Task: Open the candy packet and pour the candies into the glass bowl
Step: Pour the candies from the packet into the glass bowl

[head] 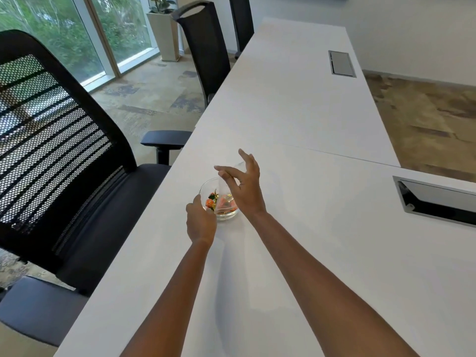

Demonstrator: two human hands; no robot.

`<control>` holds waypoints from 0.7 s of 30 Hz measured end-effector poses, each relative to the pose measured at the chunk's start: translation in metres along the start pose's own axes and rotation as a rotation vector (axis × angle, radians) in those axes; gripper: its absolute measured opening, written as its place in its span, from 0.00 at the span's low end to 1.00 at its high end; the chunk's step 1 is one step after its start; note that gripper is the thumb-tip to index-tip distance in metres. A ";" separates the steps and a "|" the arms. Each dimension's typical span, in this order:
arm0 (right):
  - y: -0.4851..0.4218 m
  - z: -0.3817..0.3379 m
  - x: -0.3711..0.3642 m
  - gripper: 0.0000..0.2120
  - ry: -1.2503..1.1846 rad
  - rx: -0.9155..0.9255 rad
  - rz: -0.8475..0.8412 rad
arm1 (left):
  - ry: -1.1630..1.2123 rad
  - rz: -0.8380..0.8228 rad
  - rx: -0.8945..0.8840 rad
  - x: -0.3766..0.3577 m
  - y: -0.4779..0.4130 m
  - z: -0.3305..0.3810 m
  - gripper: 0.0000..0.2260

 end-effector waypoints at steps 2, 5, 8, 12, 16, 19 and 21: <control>0.001 0.000 0.005 0.12 -0.078 -0.092 0.102 | -0.002 -0.005 -0.006 0.001 0.000 -0.001 0.20; 0.001 -0.001 0.012 0.13 -0.169 -0.228 0.206 | -0.008 -0.015 -0.017 0.001 0.000 -0.003 0.21; -0.002 -0.001 0.015 0.13 -0.207 -0.281 0.232 | -0.003 -0.022 -0.014 0.000 0.002 -0.005 0.21; -0.005 -0.008 0.016 0.13 -0.215 -0.287 0.265 | 0.008 -0.023 -0.020 -0.003 0.006 -0.006 0.21; -0.004 -0.016 0.013 0.12 -0.062 0.009 0.126 | 0.022 -0.025 -0.022 -0.004 0.008 -0.007 0.20; -0.003 -0.018 0.013 0.12 -0.051 0.096 0.096 | 0.026 -0.014 -0.018 -0.005 0.007 -0.009 0.21; -0.002 -0.021 0.018 0.12 -0.169 -0.036 0.202 | 0.059 0.014 -0.011 -0.003 0.009 -0.009 0.21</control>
Point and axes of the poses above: each hand's wrist, its own y-axis away from the middle knuckle, its own x-axis out of the back of the hand, z = x × y, the point moved 2 cm from there along -y, towards the middle knuckle, and after that the axes turned 14 degrees about z, right-handed, at the moved point
